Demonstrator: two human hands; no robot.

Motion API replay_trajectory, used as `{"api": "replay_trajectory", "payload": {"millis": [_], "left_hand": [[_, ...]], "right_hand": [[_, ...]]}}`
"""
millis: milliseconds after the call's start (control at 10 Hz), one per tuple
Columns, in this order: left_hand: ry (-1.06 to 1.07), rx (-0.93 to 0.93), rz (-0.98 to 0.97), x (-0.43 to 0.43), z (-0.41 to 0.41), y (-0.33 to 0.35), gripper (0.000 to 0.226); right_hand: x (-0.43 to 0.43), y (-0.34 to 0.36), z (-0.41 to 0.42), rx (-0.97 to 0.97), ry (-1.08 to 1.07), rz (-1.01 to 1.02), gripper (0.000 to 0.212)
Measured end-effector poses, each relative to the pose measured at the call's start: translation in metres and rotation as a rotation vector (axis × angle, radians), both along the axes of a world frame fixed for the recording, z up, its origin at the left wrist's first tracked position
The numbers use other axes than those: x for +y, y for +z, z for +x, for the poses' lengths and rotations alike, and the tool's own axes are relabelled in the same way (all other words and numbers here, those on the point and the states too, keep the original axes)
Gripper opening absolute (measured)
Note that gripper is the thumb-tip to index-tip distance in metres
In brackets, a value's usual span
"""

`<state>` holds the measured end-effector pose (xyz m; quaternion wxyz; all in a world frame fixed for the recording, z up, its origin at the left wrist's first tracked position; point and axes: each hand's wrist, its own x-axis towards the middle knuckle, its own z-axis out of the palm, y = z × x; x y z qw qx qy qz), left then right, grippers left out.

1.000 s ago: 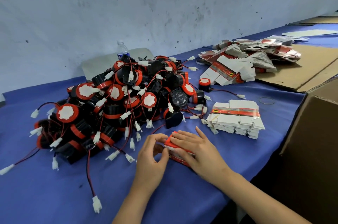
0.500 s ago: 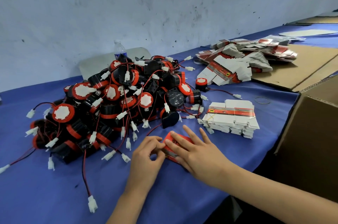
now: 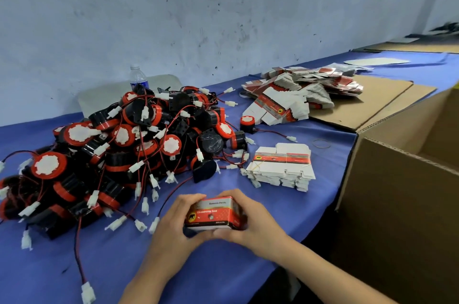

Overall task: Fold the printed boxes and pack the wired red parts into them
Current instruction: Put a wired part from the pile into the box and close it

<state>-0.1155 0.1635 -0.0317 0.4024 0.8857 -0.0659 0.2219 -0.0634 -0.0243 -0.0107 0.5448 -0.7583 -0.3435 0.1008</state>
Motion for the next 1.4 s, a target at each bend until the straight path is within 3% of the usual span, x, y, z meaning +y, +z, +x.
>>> {"api": "replay_trajectory", "payload": {"millis": [100, 200, 300, 400, 500, 600, 700, 800, 900, 1200, 1400], "left_hand": [[0.064, 0.0, -0.129, 0.0, 0.0, 0.0, 0.073], [0.072, 0.07, -0.25, 0.001, 0.002, -0.002, 0.059], [0.049, 0.169, -0.194, 0.0, 0.003, -0.003, 0.049], [0.061, 0.208, -0.128, -0.002, 0.004, 0.0, 0.043], [0.051, 0.259, -0.138, -0.001, 0.006, 0.001, 0.043], [0.047, 0.309, -0.187, 0.001, 0.008, 0.0, 0.04], [0.039, 0.298, -0.194, 0.003, 0.005, 0.0, 0.037], [0.049, 0.284, -0.199, 0.003, 0.004, 0.002, 0.035], [0.05, 0.278, -0.189, 0.001, 0.003, 0.003, 0.033], [0.046, 0.285, -0.195, -0.002, 0.002, 0.004, 0.02], [0.066, 0.233, -0.154, -0.001, 0.001, 0.003, 0.016]], "right_hand": [[-0.01, 0.019, 0.003, 0.171, -0.141, 0.332, 0.034], [-0.036, 0.057, 0.021, 0.712, -0.082, 1.069, 0.026], [-0.078, 0.101, 0.044, 0.787, 0.001, 1.653, 0.062], [-0.114, 0.129, 0.06, 0.7, 0.032, 2.063, 0.06], [-0.128, 0.128, 0.073, 0.707, 0.1, 2.207, 0.067], [-0.112, 0.107, 0.091, 0.688, -0.059, 1.803, 0.041], [-0.092, 0.082, 0.106, 0.154, -0.474, 0.492, 0.034], [-0.088, 0.048, 0.124, -0.144, -0.338, -0.637, 0.064], [-0.085, 0.034, 0.126, -0.257, -0.272, -0.908, 0.073], [-0.084, 0.057, 0.123, -0.592, -0.206, -1.179, 0.044], [-0.086, 0.083, 0.13, -0.399, -0.007, -1.187, 0.028]]}}
